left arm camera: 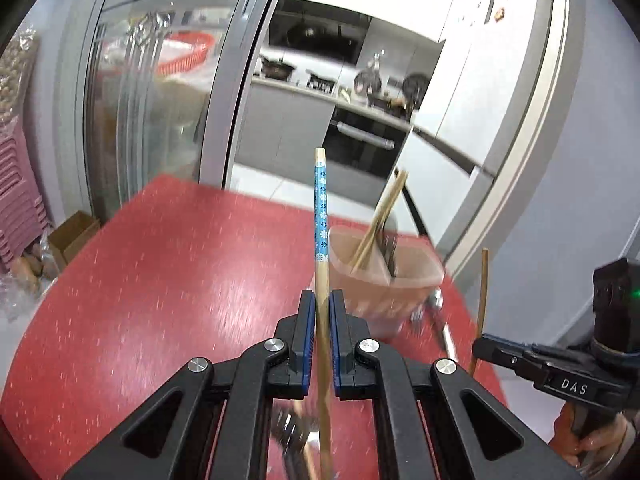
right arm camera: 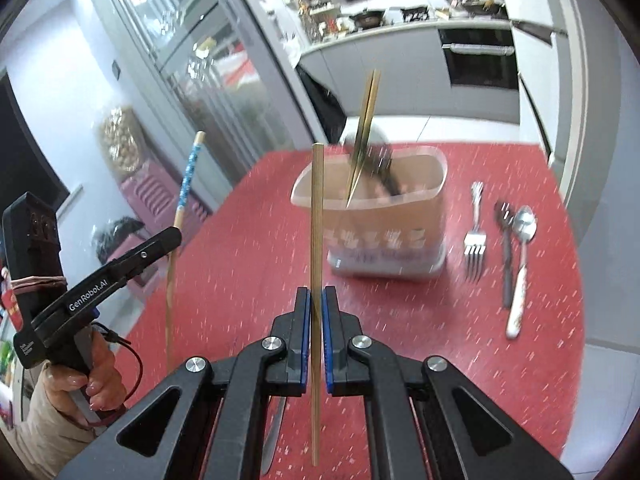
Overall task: Organize utensils
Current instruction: 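Lift both chopsticks and carry them over the beige holder, then open both grippers to drop the chopsticks into the holder, then move both tools back over the dark spoons and steel fork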
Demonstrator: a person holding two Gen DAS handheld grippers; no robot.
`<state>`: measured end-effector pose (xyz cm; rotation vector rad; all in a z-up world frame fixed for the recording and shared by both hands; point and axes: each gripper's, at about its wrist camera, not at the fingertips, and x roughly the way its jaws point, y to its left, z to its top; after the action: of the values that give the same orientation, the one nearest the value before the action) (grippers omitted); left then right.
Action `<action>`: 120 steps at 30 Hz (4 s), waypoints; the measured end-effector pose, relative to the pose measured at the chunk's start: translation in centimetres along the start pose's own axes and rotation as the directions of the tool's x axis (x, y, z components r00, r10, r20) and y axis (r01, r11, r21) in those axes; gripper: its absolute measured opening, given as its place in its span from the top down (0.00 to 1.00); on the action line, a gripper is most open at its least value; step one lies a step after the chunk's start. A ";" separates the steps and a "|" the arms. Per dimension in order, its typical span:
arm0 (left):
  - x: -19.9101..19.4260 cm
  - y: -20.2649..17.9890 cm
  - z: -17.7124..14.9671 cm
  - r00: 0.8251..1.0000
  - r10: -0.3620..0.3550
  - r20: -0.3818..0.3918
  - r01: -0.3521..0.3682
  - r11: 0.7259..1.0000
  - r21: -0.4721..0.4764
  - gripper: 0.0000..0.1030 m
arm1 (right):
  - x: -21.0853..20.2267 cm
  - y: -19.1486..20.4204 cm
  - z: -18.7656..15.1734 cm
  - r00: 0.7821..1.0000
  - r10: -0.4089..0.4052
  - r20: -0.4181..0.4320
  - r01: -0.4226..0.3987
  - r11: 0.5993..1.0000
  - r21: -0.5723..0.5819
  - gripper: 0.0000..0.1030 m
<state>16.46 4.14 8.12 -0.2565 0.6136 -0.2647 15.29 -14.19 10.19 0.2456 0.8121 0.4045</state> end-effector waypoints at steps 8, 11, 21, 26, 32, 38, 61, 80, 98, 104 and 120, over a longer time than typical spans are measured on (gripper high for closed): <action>2.4 -1.7 5.4 0.993 -0.035 0.110 0.038 0.999 -0.032 0.69 | -1.6 -1.6 5.6 0.990 -0.045 0.136 0.042 0.999 0.020 0.94; 3.7 -2.2 7.1 0.989 -0.039 0.143 0.046 0.998 -0.045 0.69 | -1.9 -2.0 7.7 0.980 -0.066 0.188 0.064 0.998 0.017 0.94; 8.3 -3.6 10.0 0.976 -0.034 0.215 0.046 0.997 -0.054 0.69 | -1.1 -2.2 13.5 0.939 -0.130 0.320 0.143 0.989 -0.020 0.94; 10.6 -4.1 10.4 0.970 -0.031 0.240 0.041 0.999 -0.035 0.69 | 0.6 -2.6 14.8 0.927 -0.142 0.346 0.162 0.986 -0.029 0.94; 13.2 -4.3 10.1 0.967 -0.033 0.251 0.042 0.999 -0.032 0.69 | 2.8 -3.6 15.8 0.919 -0.145 0.368 0.171 0.984 -0.040 0.94; 15.2 -4.1 8.6 0.966 -0.004 0.259 0.008 1.000 -0.011 0.69 | 5.1 -3.8 15.3 0.905 -0.161 0.394 0.213 0.973 -0.091 0.94; 15.1 -3.5 3.0 0.978 0.084 0.192 -0.099 0.993 0.068 0.69 | 10.2 -3.4 9.4 0.943 -0.181 0.280 0.249 0.940 -0.233 0.94; 13.0 -3.2 2.8 0.982 0.153 0.111 -0.160 0.985 0.061 0.69 | 10.1 -5.3 9.6 0.977 -0.133 0.164 0.150 0.984 -0.094 0.52; 6.4 -0.9 -0.8 0.986 0.167 -0.005 -0.167 0.985 0.052 0.68 | 4.3 -3.4 4.2 0.985 -0.115 0.131 0.121 0.992 -0.037 0.44; 4.0 0.5 -3.7 0.975 0.221 -0.024 -0.219 0.974 0.048 0.00 | 3.7 -2.7 1.3 0.989 -0.122 0.085 0.124 0.992 -0.008 0.44; 4.5 4.5 -14.6 0.906 0.266 -0.331 -0.252 0.964 0.083 0.00 | 7.9 0.3 -7.9 0.971 -0.118 -0.210 0.128 0.991 0.034 0.14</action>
<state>12.01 4.62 -7.17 -0.0881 0.9755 -0.0616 14.27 -9.95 -0.10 0.1978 1.0373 0.2971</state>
